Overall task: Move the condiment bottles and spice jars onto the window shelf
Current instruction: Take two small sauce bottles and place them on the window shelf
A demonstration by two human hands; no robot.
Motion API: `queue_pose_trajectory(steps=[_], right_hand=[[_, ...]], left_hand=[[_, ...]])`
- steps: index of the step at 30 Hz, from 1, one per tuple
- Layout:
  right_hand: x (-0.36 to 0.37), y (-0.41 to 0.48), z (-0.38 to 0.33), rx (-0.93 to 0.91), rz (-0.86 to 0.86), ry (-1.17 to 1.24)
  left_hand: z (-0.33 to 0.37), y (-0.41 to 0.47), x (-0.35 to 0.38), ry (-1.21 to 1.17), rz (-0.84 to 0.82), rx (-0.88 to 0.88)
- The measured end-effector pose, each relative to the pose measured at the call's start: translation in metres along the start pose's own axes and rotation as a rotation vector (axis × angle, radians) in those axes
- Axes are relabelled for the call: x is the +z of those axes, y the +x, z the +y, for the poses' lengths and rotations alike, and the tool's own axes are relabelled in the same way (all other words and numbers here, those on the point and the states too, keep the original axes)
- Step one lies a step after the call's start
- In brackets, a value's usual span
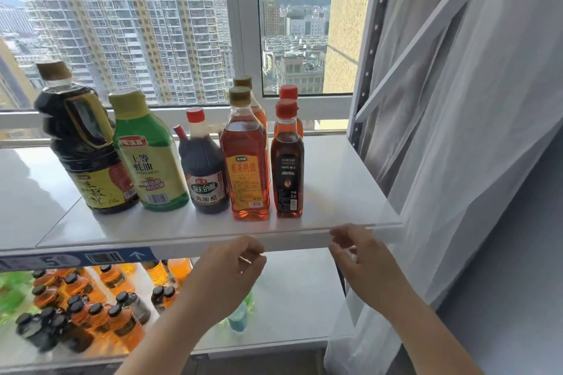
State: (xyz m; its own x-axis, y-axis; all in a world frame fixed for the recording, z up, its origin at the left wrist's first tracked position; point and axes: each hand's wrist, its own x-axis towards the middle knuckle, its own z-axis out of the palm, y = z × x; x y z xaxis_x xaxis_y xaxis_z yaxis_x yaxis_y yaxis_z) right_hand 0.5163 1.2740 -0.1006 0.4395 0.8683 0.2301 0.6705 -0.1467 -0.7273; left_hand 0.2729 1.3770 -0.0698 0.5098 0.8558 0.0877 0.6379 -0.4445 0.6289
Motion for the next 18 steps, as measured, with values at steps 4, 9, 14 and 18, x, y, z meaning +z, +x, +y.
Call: queue_pose_trajectory(steps=[4, 9, 14, 18], right_hand=[[-0.006, -0.022, -0.003, -0.012, -0.003, -0.087], [-0.02, -0.064, -0.022, 0.032, 0.041, -0.17], [-0.027, -0.12, -0.05, 0.154, 0.124, -0.231], [-0.015, -0.177, -0.076, 0.271, 0.162, -0.262]], left_hand=[[-0.002, -0.011, 0.006, 0.074, -0.028, 0.036], [-0.004, -0.02, 0.001, 0.066, -0.106, 0.121], [-0.008, -0.032, -0.009, 0.055, -0.18, 0.241], [-0.011, -0.056, -0.015, 0.051, -0.268, 0.372]])
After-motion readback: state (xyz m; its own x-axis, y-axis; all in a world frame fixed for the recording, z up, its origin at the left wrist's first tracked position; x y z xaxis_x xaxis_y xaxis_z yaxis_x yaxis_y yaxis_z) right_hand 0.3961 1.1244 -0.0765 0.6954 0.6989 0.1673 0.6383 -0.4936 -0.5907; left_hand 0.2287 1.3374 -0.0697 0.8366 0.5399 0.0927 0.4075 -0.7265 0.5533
